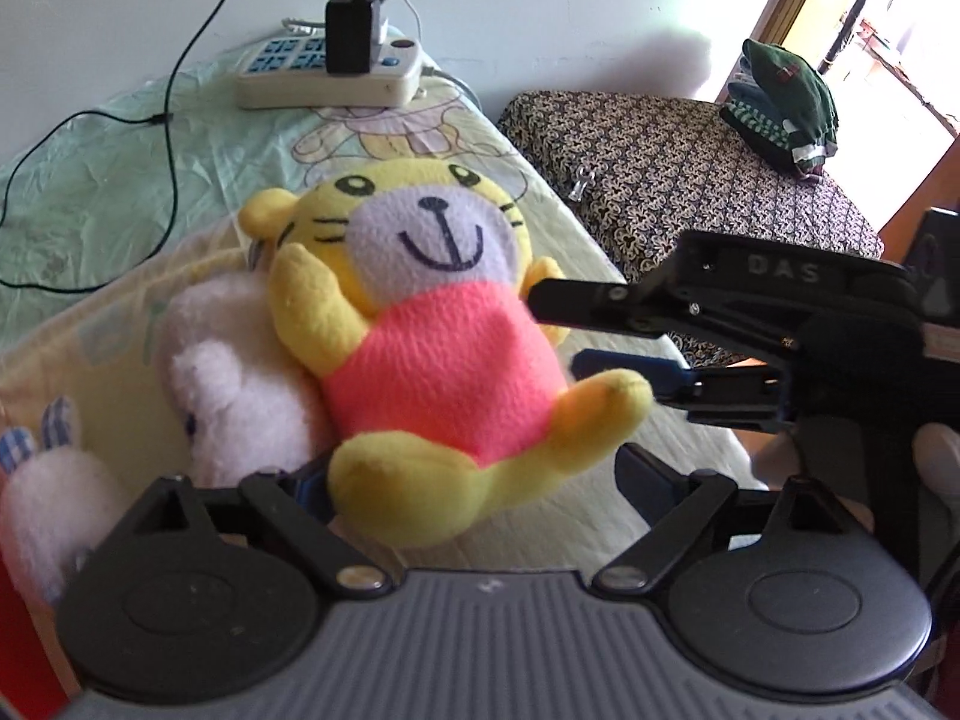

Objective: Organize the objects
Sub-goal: 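Close the right tool on the yellow tiger plush and lift it, then carry the yellow tiger plush with the right tool over the red box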

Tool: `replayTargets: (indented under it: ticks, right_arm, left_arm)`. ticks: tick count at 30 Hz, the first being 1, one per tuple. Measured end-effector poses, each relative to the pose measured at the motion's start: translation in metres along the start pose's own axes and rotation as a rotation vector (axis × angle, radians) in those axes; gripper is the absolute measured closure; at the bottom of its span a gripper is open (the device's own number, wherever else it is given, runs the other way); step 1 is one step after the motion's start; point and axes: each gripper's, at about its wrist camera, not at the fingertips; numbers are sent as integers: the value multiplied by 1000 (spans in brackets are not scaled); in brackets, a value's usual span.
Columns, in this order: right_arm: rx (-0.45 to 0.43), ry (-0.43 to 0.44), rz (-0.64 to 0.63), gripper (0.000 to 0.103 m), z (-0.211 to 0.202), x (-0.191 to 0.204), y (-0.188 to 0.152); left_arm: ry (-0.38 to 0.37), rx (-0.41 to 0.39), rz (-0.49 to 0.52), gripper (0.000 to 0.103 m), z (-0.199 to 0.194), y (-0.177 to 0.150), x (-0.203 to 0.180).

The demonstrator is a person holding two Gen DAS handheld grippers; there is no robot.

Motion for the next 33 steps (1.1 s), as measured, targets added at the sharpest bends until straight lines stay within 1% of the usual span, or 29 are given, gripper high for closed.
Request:
replayTargets:
  ticks: [3, 9, 10, 13, 14, 17, 23, 27, 33]
  right_arm:
    - [33, 16, -7, 45, 11, 1, 1]
    - [62, 56, 10, 45, 23, -1, 7]
    - [75, 67, 31, 46, 25, -3, 8]
    - [117, 116, 85, 55, 27, -9, 8]
    - [117, 122, 93, 58, 25, -10, 7]
    - [109, 129, 90, 62, 17, -6, 5]
    - [78, 134, 9, 63, -12, 5, -5]
    - [57, 130, 9, 63, -35, 1, -16]
    - [24, 124, 13, 63, -63, 0, -35]
  left_arm:
    - [9, 0, 20, 10, 5, 2, 0]
    - [46, -14, 72, 9, 11, 6, -4]
    - [42, -15, 69, 9, 12, 7, -3]
    - [28, -18, 66, 10, 11, 6, -1]
    - [28, -18, 65, 11, 11, 6, -2]
    - [24, -20, 69, 13, 8, 4, -7]
    - [6, -32, 94, 13, -5, -1, -21]
    - [-17, -38, 118, 13, -17, -10, -36]
    - [-30, -52, 173, 13, -35, -24, -58]
Point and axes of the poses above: each gripper's, at about its wrist camera, not at the fingertips, and z roughly the way its jaws point, x to its left, y to its top, and after that the axes turned 10 degrees about z, right-handed
